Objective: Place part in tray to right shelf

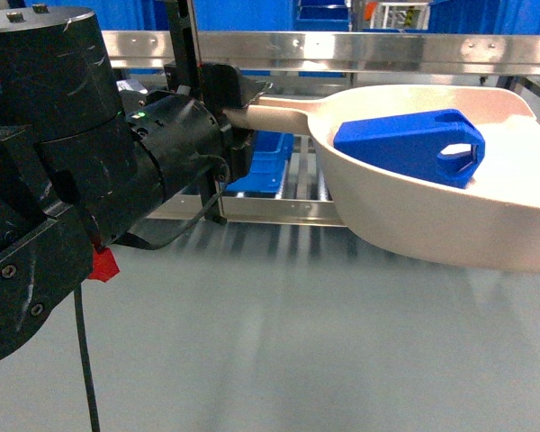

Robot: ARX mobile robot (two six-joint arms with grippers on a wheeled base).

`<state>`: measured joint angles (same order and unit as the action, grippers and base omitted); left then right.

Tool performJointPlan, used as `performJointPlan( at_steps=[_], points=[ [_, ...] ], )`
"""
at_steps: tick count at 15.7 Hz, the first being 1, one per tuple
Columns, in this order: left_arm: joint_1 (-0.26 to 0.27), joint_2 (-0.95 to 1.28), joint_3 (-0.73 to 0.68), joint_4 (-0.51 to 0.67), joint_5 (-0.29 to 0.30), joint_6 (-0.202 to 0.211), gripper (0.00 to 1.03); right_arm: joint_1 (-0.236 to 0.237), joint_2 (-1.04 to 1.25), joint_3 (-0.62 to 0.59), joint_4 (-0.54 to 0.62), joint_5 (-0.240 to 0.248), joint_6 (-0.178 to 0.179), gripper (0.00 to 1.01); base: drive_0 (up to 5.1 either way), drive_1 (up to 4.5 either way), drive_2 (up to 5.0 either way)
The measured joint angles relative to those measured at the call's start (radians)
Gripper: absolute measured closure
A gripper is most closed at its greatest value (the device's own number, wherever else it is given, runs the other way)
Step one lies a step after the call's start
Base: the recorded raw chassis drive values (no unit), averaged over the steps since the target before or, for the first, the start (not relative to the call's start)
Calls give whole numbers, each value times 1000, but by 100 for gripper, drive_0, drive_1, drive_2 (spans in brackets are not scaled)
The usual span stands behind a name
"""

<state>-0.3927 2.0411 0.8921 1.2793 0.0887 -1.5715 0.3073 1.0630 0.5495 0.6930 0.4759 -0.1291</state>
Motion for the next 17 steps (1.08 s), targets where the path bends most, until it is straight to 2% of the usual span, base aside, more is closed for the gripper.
performJointPlan(
  at_steps=[17],
  points=[
    [0,0,0,0,0,0,90,0,-1,0,0,2,0,3,-18,-18,-18]
  ],
)
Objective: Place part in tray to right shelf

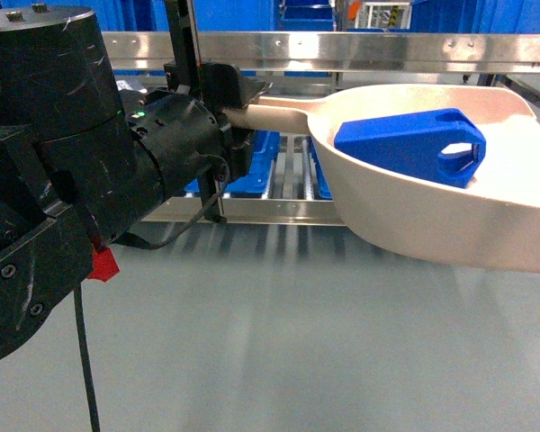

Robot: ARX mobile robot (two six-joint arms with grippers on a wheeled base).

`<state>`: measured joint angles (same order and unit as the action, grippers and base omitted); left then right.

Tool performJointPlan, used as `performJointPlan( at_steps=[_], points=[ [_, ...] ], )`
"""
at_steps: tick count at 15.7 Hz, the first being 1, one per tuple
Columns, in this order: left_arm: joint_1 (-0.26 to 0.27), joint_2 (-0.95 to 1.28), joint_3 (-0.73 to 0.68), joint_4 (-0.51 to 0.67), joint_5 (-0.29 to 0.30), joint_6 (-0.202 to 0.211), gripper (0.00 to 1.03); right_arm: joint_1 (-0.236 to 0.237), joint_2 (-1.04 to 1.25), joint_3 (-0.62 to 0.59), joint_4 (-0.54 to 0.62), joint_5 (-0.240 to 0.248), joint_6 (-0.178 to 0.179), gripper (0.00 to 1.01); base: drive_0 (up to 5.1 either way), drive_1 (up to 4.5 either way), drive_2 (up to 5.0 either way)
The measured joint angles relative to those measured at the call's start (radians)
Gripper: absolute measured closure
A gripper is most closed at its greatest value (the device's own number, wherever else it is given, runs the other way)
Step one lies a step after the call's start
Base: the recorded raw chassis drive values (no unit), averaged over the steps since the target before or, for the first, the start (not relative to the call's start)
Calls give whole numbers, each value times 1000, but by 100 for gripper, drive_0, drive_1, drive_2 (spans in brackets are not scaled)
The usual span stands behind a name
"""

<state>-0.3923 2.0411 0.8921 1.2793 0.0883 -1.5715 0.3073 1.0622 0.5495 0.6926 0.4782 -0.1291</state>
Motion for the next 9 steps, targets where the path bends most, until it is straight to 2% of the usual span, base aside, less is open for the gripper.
performJointPlan(
  at_steps=[9],
  points=[
    [0,0,0,0,0,0,90,0,0,0,1,0,0,3,0,0,0]
  ],
)
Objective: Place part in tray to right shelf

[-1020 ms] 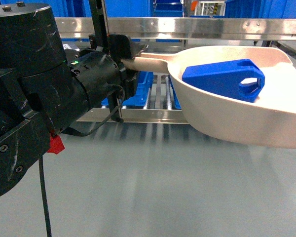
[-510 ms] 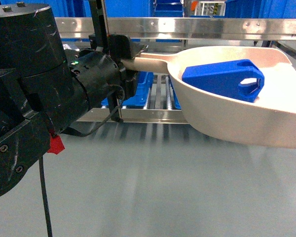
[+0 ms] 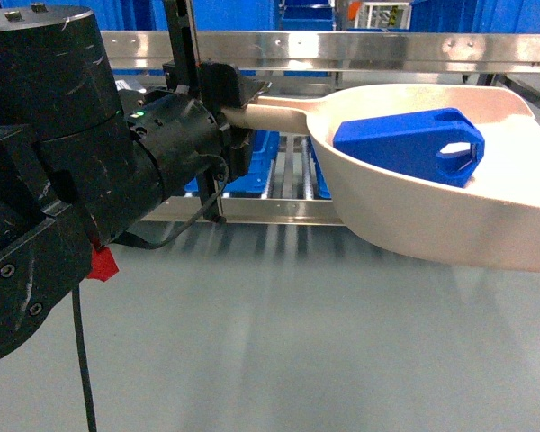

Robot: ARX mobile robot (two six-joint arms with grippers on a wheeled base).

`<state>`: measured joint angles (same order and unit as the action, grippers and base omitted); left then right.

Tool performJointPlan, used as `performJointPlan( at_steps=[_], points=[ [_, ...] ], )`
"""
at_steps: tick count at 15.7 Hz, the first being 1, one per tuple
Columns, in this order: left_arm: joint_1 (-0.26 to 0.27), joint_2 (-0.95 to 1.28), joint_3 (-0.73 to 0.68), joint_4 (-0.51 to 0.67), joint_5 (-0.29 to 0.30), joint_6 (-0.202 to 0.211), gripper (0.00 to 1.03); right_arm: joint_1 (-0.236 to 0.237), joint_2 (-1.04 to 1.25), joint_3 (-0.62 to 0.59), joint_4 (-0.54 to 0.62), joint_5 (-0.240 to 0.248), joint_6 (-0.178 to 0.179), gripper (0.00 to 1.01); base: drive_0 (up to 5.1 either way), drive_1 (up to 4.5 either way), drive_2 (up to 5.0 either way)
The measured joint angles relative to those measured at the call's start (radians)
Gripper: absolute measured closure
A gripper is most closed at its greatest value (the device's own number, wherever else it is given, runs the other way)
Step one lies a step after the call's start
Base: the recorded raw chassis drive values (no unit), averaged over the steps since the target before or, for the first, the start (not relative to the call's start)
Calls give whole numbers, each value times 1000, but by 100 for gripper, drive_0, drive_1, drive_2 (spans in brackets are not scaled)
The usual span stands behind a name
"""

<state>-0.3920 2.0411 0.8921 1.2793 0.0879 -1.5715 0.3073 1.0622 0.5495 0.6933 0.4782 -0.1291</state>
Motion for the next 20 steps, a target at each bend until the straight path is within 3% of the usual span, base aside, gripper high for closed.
performJointPlan(
  at_steps=[20],
  points=[
    [0,0,0,0,0,0,90,0,0,0,1,0,0,3,0,0,0]
  ],
)
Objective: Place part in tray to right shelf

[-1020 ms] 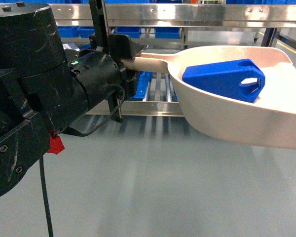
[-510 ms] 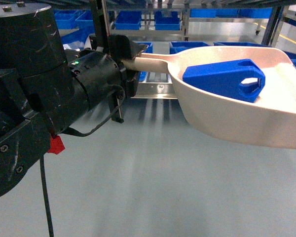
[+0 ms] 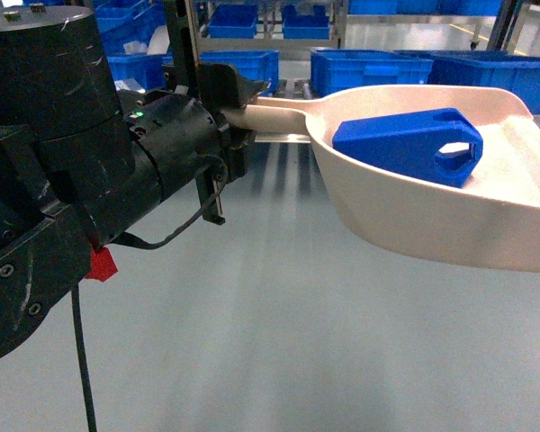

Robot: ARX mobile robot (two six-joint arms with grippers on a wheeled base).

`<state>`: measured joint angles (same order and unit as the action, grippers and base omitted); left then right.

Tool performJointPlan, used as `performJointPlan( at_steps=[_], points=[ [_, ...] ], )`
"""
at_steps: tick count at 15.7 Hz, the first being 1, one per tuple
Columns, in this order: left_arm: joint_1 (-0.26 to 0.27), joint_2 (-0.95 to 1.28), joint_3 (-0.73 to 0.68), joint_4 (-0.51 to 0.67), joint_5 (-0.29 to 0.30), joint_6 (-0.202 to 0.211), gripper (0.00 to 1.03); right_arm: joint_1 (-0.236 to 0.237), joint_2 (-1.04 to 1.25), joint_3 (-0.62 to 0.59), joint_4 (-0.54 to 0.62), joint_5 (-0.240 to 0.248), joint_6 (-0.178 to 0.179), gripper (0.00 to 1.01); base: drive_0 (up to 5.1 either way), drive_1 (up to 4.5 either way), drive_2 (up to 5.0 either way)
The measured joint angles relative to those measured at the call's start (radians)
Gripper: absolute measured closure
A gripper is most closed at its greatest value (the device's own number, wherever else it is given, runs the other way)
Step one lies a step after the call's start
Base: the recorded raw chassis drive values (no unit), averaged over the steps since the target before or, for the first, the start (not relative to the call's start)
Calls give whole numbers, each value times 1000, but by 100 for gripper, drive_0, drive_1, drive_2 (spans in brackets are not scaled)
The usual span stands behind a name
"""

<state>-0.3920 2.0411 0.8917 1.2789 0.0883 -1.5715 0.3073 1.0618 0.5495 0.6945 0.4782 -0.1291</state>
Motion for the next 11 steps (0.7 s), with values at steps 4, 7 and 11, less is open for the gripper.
performJointPlan(
  at_steps=[4,7,11],
  points=[
    [0,0,0,-2,0,0,90,0,-1,0,-4,0,0,3,0,0,0],
    [0,0,-1,-6,0,0,90,0,-1,0,-2,0,0,3,0,0,0],
    [0,0,-1,-2,0,0,90,0,-1,0,-2,0,0,3,0,0,0]
  ],
)
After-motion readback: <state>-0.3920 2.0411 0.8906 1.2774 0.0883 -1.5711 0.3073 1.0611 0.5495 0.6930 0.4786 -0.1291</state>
